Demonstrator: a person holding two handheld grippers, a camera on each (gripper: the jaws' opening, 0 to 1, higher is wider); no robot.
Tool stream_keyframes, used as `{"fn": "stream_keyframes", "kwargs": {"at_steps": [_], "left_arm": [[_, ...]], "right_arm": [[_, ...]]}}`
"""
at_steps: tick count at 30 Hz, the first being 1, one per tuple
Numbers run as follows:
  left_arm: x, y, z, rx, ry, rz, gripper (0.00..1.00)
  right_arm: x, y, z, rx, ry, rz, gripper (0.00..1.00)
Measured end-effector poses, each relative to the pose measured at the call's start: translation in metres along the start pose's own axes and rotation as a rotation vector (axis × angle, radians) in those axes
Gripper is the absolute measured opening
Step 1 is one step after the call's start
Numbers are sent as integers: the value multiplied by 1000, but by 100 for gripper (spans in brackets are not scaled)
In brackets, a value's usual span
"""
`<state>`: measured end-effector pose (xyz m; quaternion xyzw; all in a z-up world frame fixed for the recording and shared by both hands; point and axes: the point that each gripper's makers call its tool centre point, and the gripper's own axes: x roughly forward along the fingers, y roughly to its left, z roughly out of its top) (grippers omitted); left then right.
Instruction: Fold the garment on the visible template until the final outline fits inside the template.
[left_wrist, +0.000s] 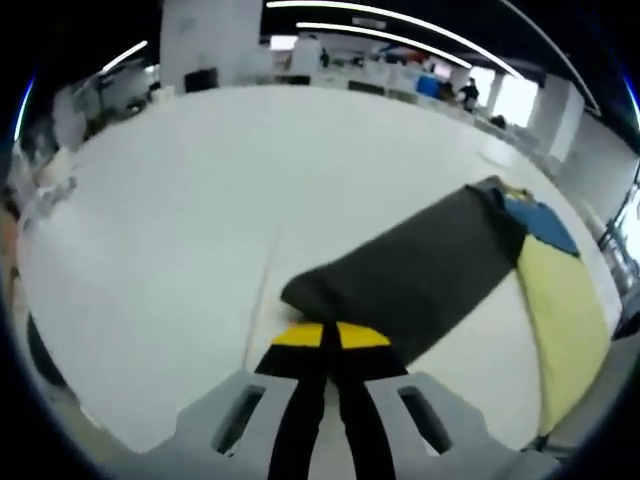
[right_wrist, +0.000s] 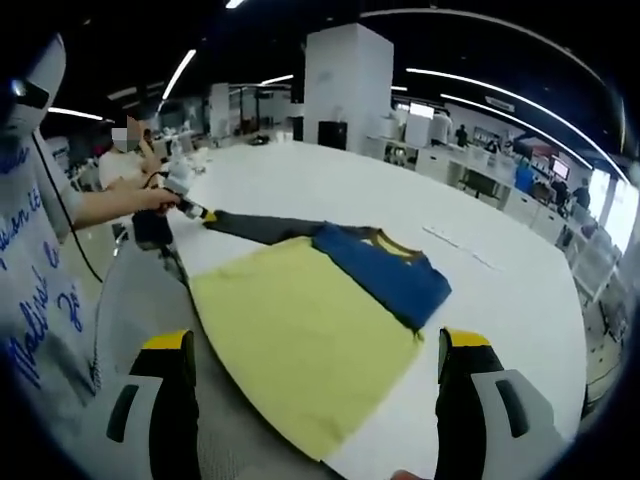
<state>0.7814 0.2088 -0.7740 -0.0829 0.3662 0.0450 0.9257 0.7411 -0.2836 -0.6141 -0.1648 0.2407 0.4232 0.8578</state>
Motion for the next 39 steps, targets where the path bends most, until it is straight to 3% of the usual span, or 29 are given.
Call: {"fn": "stream_keyframes", "kwargs": {"at_steps": [11, 18, 25, 31, 39], "left_arm": [[1, 4, 2, -4, -46, -8, 0], [1, 2, 4, -12, -27, 21, 0], [0, 2, 4, -80, -47, 32, 0], [-8, -1, 30, -170, -125, 4, 0], [-23, -17, 90, -183, -233, -55, 0]], "right_arm": [[-2, 5, -2, 7, -8, -3, 100], [0, 7, -2, 14, -12, -7, 100], [-1, 8, -6, 29, -24, -17, 100], [-5, 5, -8, 34, -25, -29, 100], [-7, 3, -2, 36, -59, -30, 100]]}}
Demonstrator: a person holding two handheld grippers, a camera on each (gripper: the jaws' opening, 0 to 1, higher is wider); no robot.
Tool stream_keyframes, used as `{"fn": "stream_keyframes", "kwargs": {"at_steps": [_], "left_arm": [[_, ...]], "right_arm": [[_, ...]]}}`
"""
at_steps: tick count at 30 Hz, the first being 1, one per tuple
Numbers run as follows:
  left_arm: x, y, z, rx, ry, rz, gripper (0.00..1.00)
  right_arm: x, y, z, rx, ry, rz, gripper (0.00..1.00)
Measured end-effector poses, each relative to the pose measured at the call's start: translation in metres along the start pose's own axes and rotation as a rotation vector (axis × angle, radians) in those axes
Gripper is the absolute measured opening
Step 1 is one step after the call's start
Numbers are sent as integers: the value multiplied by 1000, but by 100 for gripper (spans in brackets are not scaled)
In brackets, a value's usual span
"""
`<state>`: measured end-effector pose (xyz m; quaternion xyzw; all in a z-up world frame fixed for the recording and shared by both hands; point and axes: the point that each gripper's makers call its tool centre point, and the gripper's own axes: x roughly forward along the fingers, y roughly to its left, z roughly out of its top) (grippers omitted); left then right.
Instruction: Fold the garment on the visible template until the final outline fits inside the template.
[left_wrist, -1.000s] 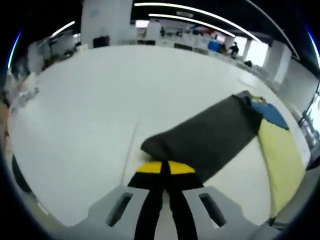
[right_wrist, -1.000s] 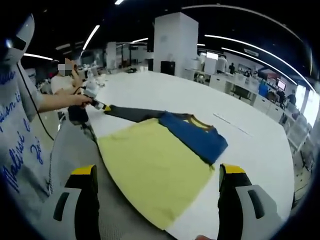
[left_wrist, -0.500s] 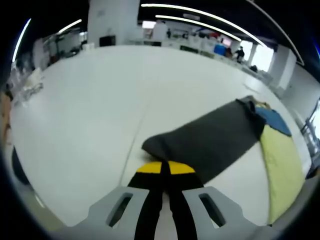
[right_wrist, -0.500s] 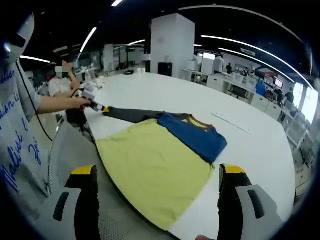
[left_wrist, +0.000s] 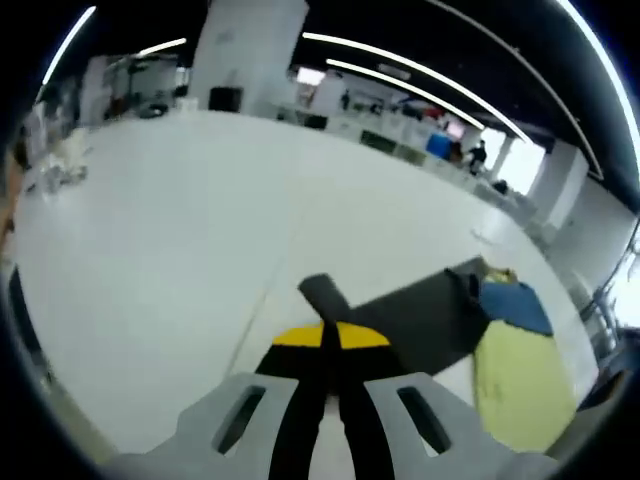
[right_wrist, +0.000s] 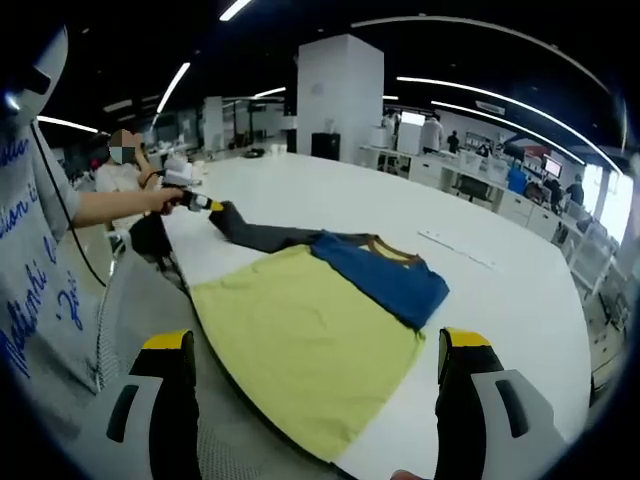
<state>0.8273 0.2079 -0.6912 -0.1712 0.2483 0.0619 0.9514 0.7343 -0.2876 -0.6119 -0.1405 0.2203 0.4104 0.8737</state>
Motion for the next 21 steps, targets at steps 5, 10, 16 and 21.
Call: {"fn": "stream_keyframes", "kwargs": {"at_steps": [5, 10, 16, 21], "left_arm": [[2, -22, 33, -4, -66, -49, 0], [9, -43, 58, 9, -104, -91, 0], [12, -72, 90, 2, -161, -155, 0], [10, -109, 115, 35, -201, -221, 0]], "right_arm": [[-1, 0, 2, 4, -7, 5, 100], [-4, -4, 2, 6, -6, 2, 100], [-5, -3, 0, 11, -9, 4, 100], [-4, -1, -1, 19, -12, 9, 100]]}}
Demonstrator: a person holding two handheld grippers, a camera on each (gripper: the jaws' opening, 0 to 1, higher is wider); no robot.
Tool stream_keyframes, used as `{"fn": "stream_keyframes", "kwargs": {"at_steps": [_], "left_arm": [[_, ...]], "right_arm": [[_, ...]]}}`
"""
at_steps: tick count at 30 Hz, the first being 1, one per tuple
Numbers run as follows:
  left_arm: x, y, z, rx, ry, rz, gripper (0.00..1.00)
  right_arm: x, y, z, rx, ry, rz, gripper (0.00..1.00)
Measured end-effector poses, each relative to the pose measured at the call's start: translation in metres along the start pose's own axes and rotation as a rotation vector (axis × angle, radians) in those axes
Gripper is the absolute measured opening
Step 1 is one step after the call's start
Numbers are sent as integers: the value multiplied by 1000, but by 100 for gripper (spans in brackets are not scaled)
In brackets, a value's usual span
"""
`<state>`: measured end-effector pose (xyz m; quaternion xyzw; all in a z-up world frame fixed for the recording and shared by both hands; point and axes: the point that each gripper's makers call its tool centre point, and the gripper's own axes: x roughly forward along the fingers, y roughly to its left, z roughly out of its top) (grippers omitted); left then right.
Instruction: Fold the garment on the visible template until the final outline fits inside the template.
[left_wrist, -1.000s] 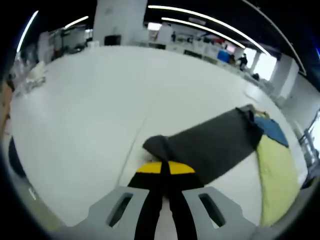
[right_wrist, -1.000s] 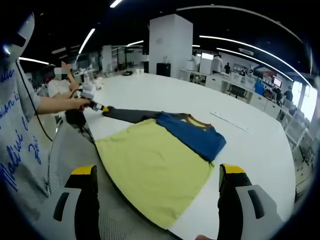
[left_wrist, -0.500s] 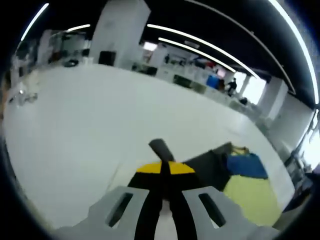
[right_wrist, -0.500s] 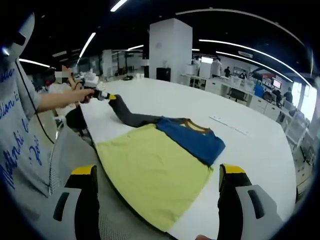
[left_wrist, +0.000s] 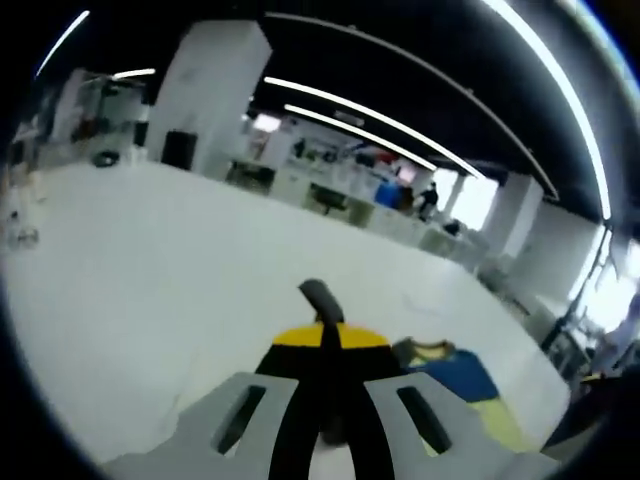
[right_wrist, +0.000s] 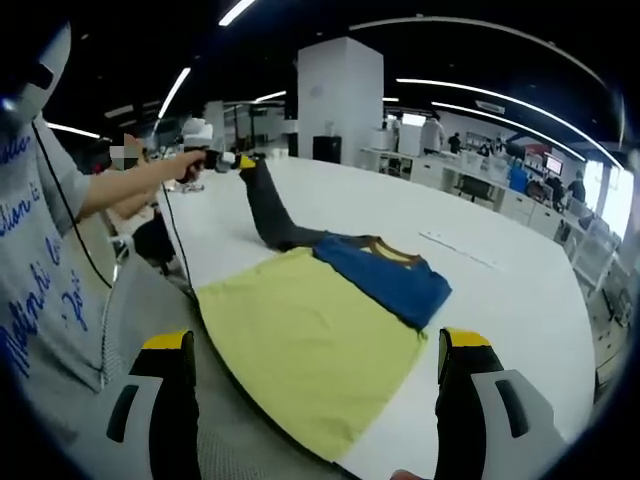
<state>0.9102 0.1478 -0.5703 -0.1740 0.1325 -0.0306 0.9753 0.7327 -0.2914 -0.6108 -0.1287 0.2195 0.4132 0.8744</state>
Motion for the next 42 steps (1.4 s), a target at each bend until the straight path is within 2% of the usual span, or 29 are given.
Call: {"fn": "stream_keyframes", "kwargs": {"at_steps": [2, 7, 12, 18, 21, 26, 35, 40, 42], "left_arm": [[8, -10, 9, 18, -8, -24, 0], [22, -40, 18, 53, -12, -80, 0], [38, -69, 36, 60, -32, -132, 0], [58, -101, 50, 112, -34, -184, 0], [66, -119, 49, 133, -21, -214, 0], [79, -139, 47, 141, -4, -247, 0], [86, -190, 55, 176, -19, -317, 0], [93, -214, 50, 200, -7, -356, 0], [99, -226, 43, 209, 14, -379, 0]], "right_arm": [[1, 0, 0, 0, 0, 0, 100], [1, -1, 0, 12, -8, -5, 100], [1, -3, -3, 21, -9, -14, 100], [-3, -6, -2, 45, -35, -36, 100], [-3, -6, -3, 49, -37, -43, 100], [-6, -7, -4, 57, -46, -52, 100], [-9, -11, -5, 65, -65, -71, 100], [-10, -12, -6, 77, -78, -79, 100], [-11, -13, -7, 78, -80, -82, 100]]}}
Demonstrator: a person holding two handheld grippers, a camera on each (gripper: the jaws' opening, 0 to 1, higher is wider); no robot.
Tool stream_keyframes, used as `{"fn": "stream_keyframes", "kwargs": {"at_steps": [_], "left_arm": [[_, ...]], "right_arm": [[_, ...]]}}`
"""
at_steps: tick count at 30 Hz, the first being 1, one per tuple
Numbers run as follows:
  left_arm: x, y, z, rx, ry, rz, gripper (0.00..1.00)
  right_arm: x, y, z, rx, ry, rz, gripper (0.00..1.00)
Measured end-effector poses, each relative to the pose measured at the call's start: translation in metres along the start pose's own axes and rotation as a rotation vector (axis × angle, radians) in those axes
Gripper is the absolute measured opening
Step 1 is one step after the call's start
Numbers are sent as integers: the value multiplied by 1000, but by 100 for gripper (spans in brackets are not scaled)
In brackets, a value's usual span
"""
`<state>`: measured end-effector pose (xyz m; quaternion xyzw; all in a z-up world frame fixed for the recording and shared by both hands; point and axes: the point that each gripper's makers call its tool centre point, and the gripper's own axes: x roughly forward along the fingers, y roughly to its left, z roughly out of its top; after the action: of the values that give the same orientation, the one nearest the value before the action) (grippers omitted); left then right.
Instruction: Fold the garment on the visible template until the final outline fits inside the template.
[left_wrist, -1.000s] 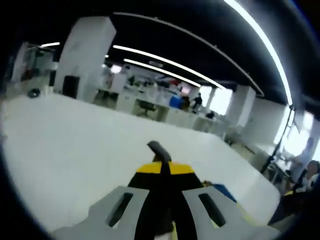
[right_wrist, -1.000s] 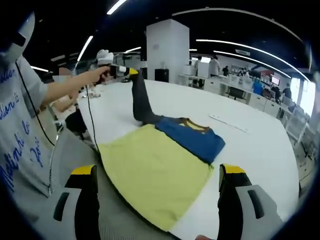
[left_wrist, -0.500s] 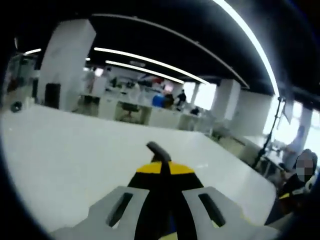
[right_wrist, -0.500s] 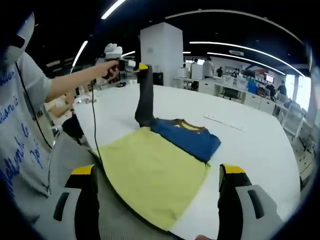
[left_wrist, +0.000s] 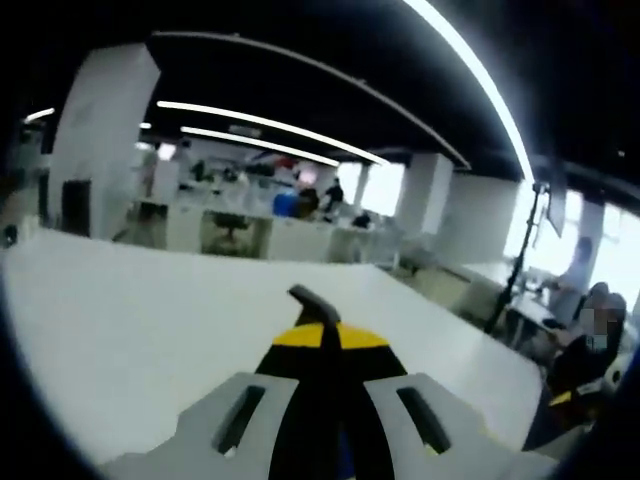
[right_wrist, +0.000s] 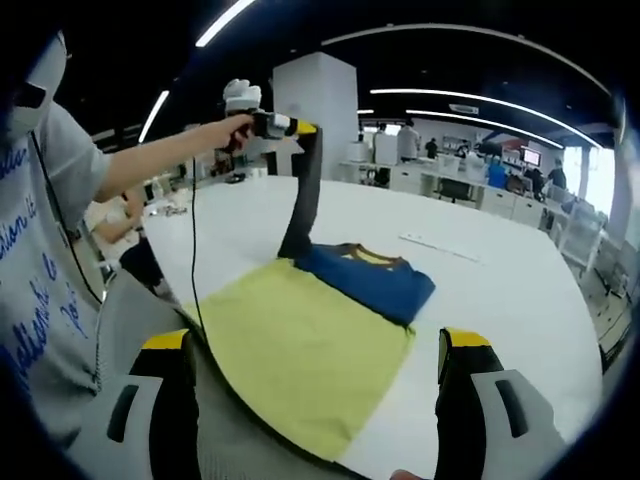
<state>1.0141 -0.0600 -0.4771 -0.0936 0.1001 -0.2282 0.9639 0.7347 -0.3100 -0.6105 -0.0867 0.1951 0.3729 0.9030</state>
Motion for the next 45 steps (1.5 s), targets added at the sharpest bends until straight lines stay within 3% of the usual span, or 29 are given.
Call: {"fn": "stream_keyframes", "kwargs": {"at_steps": [8, 17, 26, 30, 39, 45], "left_arm": [[23, -34, -25, 31, 62, -78, 0], [43, -68, -83, 22, 173, -141, 0], [59, -98, -121, 19, 241, -194, 0], [69, -104, -139, 92, 288, -199, 0], [92, -120, -172, 85, 380, -230, 0], [89, -136, -200, 89, 445, -250, 0]], "right_arm": [[-6, -6, -3, 15, -19, -27, 100], [-11, -4, -11, 22, -18, -36, 100], [-14, -8, -15, 37, -21, -45, 100], [-14, -10, -15, 33, -22, -47, 100], [-19, -10, -19, 45, -33, -53, 100], [-16, -12, -26, 58, -26, -50, 100]]}}
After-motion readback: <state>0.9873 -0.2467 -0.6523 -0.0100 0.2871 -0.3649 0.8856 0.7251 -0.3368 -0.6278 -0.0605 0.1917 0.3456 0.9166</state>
